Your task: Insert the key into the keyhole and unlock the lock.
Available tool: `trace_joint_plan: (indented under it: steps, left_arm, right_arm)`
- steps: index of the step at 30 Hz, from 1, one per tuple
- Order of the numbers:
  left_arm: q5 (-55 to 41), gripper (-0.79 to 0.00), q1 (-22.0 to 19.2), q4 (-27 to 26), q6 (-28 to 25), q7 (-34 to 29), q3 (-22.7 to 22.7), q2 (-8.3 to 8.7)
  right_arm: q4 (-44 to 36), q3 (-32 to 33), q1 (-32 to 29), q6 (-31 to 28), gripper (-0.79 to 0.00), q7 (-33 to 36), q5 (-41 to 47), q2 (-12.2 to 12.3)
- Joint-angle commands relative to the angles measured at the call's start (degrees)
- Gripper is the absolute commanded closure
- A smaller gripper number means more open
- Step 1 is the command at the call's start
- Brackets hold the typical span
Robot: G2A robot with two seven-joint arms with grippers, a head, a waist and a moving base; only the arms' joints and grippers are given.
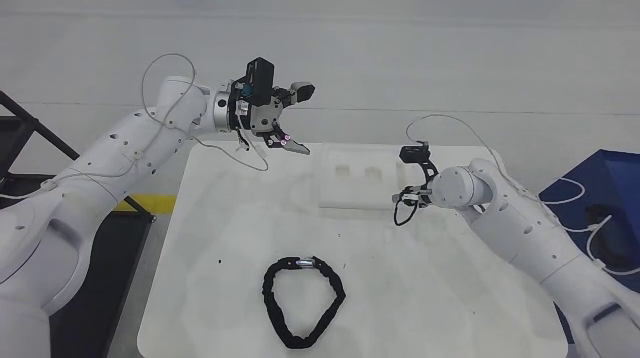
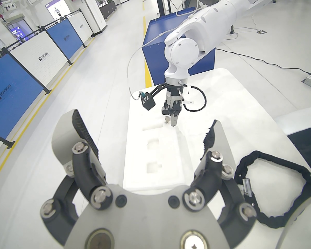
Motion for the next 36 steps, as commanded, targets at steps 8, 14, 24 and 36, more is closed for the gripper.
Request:
trace_joint_plan:
  steps: [8, 14, 24, 36]
  left_arm:
    - [0.0, -0.785, 0.0, 0.0, 0.0, 0.01, 0.0, 0.0]
    - [0.0, -0.785, 0.0, 0.0, 0.0, 0.01, 0.0, 0.0]
    - [0.0, -0.785, 0.0, 0.0, 0.0, 0.01, 0.0, 0.0]
    - [0.0, -0.785, 0.0, 0.0, 0.0, 0.01, 0.0, 0.0]
  right_arm:
    - [2.37, 0.83, -0.53, -1.22, -0.283, -1.67, -0.17, -1.04]
    - [3.93, 1.24, -0.71, -0.66, -0.191, -1.74, -0.33, -1.74]
    - [6.7, 1.15, -0.66, 0.32, -0.031, -2.01, -1.56, -3.17]
    - [7.17, 2.13, 0.56, 1.36, 0.0, -0.34, -4.23, -4.14]
